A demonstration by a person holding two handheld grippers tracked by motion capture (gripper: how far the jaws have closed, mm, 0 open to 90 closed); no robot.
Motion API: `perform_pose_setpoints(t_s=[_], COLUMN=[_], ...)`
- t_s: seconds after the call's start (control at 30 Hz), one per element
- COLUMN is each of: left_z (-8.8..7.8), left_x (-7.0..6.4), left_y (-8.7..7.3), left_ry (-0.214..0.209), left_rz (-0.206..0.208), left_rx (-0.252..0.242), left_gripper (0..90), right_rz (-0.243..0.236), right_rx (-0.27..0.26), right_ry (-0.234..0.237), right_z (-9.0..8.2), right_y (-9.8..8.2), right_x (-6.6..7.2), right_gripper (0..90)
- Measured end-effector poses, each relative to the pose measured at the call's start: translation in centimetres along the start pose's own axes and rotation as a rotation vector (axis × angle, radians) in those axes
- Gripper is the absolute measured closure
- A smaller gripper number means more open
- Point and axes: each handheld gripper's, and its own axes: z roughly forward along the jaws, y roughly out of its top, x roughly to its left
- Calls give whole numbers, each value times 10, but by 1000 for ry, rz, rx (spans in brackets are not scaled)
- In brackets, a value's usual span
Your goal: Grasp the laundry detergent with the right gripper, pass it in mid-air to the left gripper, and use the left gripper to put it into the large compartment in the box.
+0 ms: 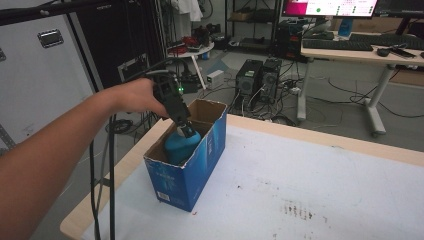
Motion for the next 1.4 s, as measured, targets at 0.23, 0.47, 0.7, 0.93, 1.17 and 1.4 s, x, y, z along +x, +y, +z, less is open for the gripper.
perform_pose_setpoints(t_s=[0.23,0.47,0.7,0.93,1.17,1.4], left_z=[-28,-39,-35,-28,-18,-2], left_x=[-10,-22,-39,-58,-74,-92], left_y=[15,31,53,75,96,121], left_ry=[11,0,-7,-10,-19,-37], left_rz=[-1,12,93,158,239,291], left_rx=[-73,-107,-127,-138,-105,-82], left_gripper=[204,166,166,29,15,16], right_rz=[5,1,11,16,27,27], right_rx=[-5,-13,-12,-24,-34,-43], right_ry=[-9,-15,-35,-47,-47,-44], right_z=[-2,-3,-3,-4,-3,-3], right_y=[-1,-1,-1,0,-3,-2], right_x=[1,1,1,1,1,0], right_gripper=[11,11,11,11,11,11])
